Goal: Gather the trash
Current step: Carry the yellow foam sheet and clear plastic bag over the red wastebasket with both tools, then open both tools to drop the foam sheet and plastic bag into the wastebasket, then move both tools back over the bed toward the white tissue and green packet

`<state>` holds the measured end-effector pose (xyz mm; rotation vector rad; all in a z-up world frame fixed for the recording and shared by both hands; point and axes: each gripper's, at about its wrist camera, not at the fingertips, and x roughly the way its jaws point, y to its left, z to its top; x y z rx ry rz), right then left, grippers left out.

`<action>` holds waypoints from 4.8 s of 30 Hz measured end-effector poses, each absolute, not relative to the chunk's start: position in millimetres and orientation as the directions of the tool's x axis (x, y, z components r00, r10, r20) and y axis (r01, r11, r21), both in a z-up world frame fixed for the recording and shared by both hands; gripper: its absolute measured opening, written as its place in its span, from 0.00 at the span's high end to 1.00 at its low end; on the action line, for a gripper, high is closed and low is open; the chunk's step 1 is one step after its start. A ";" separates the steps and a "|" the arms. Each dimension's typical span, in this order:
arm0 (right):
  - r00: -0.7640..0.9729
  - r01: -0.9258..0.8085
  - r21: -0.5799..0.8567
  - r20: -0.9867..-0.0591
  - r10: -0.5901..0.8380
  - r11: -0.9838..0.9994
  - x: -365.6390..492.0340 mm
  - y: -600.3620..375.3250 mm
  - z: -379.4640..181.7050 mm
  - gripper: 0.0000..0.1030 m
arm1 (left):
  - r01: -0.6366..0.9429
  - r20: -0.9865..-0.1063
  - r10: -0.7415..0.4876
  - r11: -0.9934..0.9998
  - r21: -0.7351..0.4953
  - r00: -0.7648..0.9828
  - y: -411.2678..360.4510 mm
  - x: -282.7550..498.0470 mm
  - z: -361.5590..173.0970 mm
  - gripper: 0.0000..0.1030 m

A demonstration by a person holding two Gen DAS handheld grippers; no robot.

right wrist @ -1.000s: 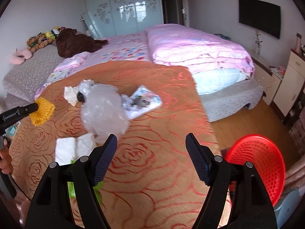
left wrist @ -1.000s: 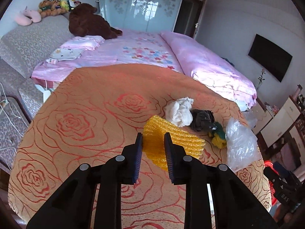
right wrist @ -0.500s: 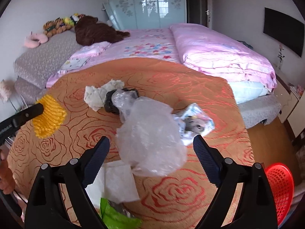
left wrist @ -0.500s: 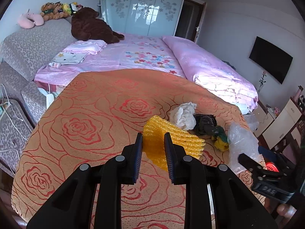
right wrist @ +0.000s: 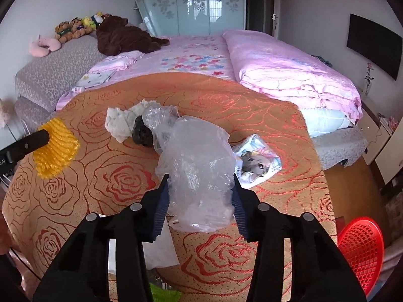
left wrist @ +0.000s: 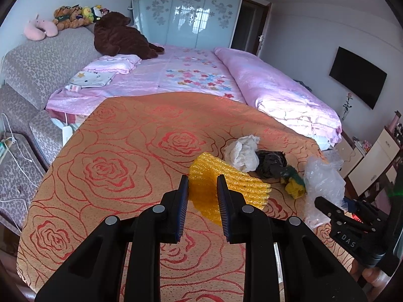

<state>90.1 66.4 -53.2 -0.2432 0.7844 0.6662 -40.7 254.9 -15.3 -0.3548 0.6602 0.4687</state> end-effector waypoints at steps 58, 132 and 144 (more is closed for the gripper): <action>0.760 -0.208 0.072 -0.616 0.207 0.975 88.0 -189.5 4.9 0.57 | 0.089 -0.652 -0.115 0.993 -0.073 0.750 16.6 57.7 13.1 0.79; 0.673 -0.021 0.115 -0.733 0.099 0.993 96.1 -252.0 -67.6 0.36 | 0.273 -0.778 -0.209 0.961 -0.050 0.593 -61.3 77.1 -60.5 0.45; 0.683 -0.053 0.104 -0.722 0.112 0.993 90.4 -235.3 -61.2 0.36 | 0.111 -0.727 -0.112 0.993 -0.049 0.677 10.7 64.7 -22.2 0.43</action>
